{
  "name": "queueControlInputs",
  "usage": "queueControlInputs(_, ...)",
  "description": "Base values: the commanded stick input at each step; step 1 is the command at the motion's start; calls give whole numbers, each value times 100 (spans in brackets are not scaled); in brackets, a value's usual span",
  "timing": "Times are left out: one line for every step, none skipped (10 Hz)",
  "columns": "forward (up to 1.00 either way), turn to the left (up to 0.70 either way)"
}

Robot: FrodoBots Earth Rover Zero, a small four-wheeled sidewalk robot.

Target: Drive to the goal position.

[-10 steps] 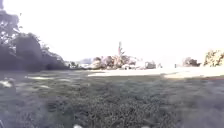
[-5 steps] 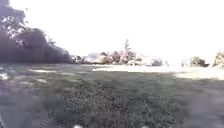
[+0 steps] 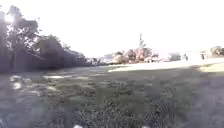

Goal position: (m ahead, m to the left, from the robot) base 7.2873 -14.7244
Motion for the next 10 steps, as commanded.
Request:
queueControlInputs(100,2)
queueControlInputs(100,2)
queueControlInputs(100,2)
queueControlInputs(100,2)
queueControlInputs(100,2)
queueControlInputs(100,2)
queueControlInputs(100,2)
queueControlInputs(100,2)
queueControlInputs(100,2)
queueControlInputs(100,2)
